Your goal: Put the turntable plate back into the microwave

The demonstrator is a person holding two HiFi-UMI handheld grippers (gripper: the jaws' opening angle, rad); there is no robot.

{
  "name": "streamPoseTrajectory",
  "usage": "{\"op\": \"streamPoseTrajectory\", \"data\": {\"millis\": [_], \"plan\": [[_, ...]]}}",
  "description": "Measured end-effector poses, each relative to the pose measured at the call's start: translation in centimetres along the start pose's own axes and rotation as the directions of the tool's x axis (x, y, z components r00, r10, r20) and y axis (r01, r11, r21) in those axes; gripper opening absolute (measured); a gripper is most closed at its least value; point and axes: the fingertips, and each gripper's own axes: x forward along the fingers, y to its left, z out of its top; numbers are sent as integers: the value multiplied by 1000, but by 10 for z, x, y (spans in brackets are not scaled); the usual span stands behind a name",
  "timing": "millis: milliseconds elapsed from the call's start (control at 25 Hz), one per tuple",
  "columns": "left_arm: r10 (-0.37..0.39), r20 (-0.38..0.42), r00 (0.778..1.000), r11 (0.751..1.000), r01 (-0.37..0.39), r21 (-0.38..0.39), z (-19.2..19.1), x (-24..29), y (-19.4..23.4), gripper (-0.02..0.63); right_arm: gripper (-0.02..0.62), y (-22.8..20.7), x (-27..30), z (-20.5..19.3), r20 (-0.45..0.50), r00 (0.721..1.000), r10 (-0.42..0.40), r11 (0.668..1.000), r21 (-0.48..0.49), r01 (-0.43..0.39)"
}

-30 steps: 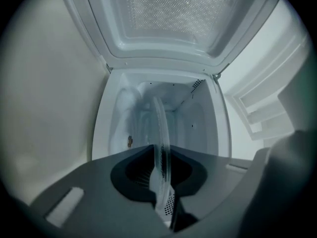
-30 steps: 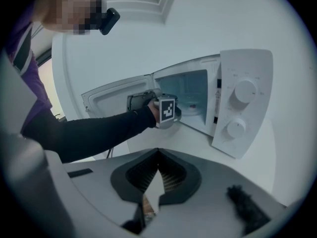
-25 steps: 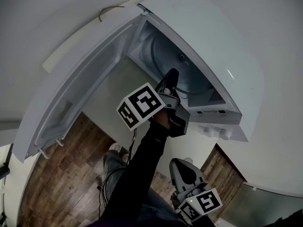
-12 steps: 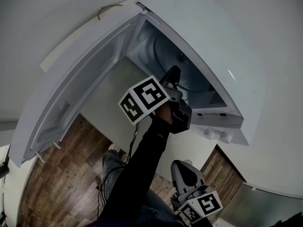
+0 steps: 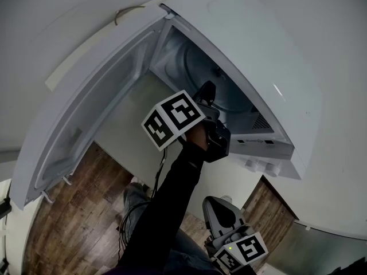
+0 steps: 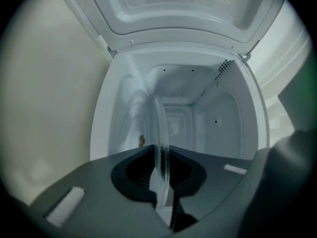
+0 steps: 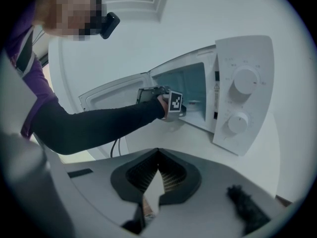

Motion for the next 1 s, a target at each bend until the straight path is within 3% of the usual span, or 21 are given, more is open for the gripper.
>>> {"op": "streamPoseTrajectory", "data": {"millis": [360,640,880,1000], "plan": [[99,-8,995,994,-98,57,0,1,4,31,9,-4,1,-1,-10,1000,8,1000,22,-8],[199,24,980,974,-201,100,1,1,18,34,9,-7,2,-1,-10,1000,15,999,33,-14],[292,53,955,932,-296,210,2,3,19,55,9,-7,4,0,-2,1000,30,998,50,-30],[335,65,940,898,-340,280,1,3,18,71,9,-9,3,-1,-5,1000,24,999,49,-23]]}}
